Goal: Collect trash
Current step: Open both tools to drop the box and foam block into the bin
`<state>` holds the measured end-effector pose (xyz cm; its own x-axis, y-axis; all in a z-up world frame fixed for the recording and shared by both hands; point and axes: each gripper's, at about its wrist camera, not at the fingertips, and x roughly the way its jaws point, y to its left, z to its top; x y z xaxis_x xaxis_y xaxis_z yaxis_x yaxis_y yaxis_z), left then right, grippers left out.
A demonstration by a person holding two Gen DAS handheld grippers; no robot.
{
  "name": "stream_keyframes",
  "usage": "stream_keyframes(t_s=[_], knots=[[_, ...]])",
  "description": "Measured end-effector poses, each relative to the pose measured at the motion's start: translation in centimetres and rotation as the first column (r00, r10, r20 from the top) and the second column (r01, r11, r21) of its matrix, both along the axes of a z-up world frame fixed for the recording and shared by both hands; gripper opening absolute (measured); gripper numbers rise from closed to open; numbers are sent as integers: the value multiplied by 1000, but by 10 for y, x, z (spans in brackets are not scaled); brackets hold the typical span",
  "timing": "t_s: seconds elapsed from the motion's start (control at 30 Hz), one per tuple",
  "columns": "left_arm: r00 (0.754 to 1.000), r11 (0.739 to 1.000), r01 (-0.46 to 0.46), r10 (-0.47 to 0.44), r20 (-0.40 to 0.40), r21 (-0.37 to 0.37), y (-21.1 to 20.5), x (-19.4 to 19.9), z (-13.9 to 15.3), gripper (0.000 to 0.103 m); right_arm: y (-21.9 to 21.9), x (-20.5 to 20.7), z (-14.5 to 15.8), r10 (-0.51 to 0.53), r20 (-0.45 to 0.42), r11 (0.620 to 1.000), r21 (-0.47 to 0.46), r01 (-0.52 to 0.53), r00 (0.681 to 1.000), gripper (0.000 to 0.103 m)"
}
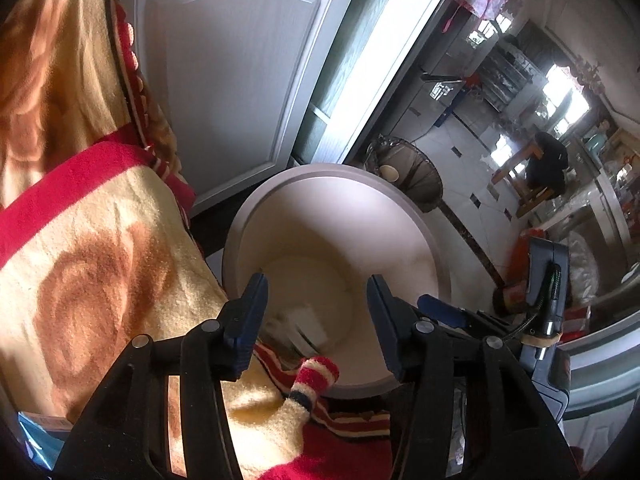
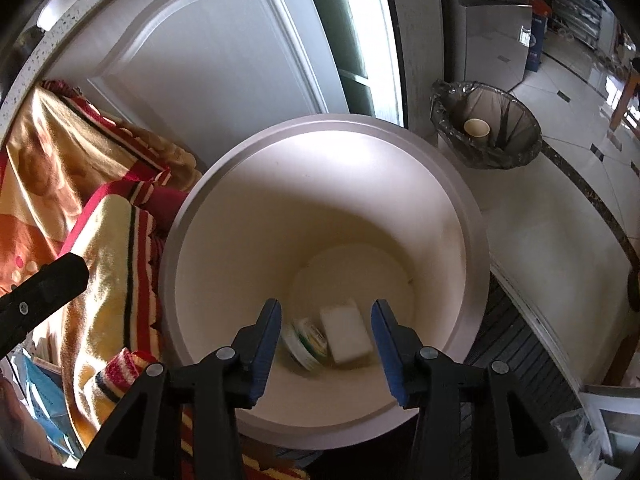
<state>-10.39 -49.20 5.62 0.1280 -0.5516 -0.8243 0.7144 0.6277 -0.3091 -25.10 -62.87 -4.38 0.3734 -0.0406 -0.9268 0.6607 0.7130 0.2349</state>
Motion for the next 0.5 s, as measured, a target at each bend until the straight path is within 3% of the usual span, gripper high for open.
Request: stream_keyframes(t_s=[0.5], knots=[[999,999,3,-1,38,-43,40,-22,41,51,27,9,31,59,31,998,-27,-58,998,49]])
